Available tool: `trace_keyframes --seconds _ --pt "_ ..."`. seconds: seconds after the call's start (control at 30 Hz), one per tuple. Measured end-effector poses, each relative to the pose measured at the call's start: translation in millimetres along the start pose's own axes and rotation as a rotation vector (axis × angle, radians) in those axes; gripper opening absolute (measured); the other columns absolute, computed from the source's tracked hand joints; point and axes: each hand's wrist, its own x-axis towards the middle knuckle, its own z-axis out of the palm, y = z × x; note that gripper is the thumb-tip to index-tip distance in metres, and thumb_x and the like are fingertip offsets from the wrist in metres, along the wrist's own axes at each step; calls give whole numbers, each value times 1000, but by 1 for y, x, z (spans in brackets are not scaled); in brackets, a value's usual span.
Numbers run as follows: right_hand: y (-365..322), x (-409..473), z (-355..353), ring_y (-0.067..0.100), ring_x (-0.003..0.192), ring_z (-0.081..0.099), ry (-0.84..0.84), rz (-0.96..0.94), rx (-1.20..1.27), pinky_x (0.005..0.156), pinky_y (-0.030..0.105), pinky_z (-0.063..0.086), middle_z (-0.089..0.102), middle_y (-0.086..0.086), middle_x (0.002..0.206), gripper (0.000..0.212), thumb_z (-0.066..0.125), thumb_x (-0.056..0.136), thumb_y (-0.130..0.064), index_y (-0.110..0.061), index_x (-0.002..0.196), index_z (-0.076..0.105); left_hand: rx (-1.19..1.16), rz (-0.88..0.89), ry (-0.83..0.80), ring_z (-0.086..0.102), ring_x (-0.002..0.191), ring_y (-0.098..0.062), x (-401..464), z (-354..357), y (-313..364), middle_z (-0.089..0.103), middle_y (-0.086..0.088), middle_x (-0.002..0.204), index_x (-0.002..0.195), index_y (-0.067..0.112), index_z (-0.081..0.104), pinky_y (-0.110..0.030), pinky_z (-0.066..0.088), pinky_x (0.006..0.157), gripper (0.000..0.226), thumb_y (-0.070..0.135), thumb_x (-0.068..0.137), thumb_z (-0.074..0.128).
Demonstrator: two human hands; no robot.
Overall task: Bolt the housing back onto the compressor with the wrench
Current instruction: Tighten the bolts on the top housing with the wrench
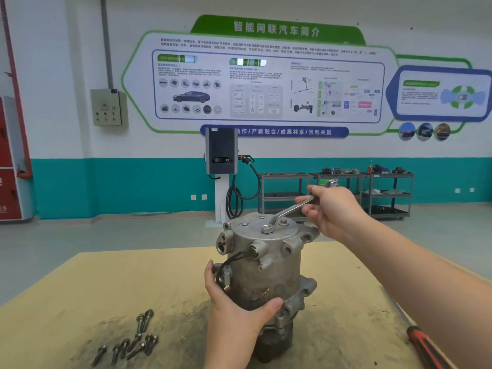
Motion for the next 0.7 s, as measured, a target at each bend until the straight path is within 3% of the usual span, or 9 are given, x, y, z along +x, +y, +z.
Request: trace_keyframes --seconds 0.13,0.2,0.3,0.37,0.43,0.5,0.53,0.63,0.7 --pt "2 1 -13 6 43 45 -22 88 547 35 12 32 58 6 76 23 42 102 -10 -5 122 52 41 -11 4 47 111 -3 -5 -3 8 31 40 113 121 74 -10 -29 42 102 135 66 25 85" --pt "2 -5 -21 4 38 40 -53 83 567 35 14 28 53 -1 69 14 42 101 -12 -8 107 54 54 -32 27 49 117 -6 -11 -3 13 37 32 122 126 69 -9 -32 42 107 137 64 29 87" --pt "12 -20 -24 10 37 29 -78 -102 94 37 21 24 38 -4 49 15 43 102 -16 -13 101 58 145 -54 159 50 130 -20 -26 13 22 44 7 141 145 43 -8 -35 43 108 149 56 37 93" --pt "17 -28 -22 12 39 29 -72 -282 -269 38 25 26 34 -3 47 19 43 102 -18 -16 100 61 269 5 253 58 124 -31 -40 26 26 53 -9 139 154 17 14 -42 49 101 152 47 32 98" --pt "15 -32 -20 16 45 36 -28 -435 -516 48 29 31 39 -4 49 19 45 100 -26 -24 96 63 387 37 345 63 111 -49 -37 32 29 60 -27 125 141 -4 44 -58 56 84 143 40 17 100" --pt "12 -35 -22 18 50 41 -44 -494 -596 54 31 33 45 -9 46 19 46 98 -32 -26 96 64 376 17 389 60 106 -60 -28 44 38 56 -38 122 123 -14 57 -68 54 72 130 40 13 99" --pt "12 -36 -23 16 50 42 -65 -505 -627 54 30 32 46 -11 43 21 46 98 -35 -25 95 64 352 13 396 58 106 -62 -25 48 43 54 -41 124 117 -17 58 -70 54 70 121 43 21 97" --pt "14 -45 -23 2 37 38 -155 -505 -855 48 26 34 48 -8 43 39 53 86 -58 -21 88 64 312 12 467 56 110 -62 -23 48 42 52 -41 128 119 -19 55 -70 51 78 100 60 59 63" --pt "17 -52 -22 4 33 33 -162 -466 -1026 42 20 30 43 -4 44 60 54 65 -75 -17 81 57 251 55 473 48 131 -48 -34 36 35 43 -28 145 142 -10 38 -59 43 101 101 64 75 52"
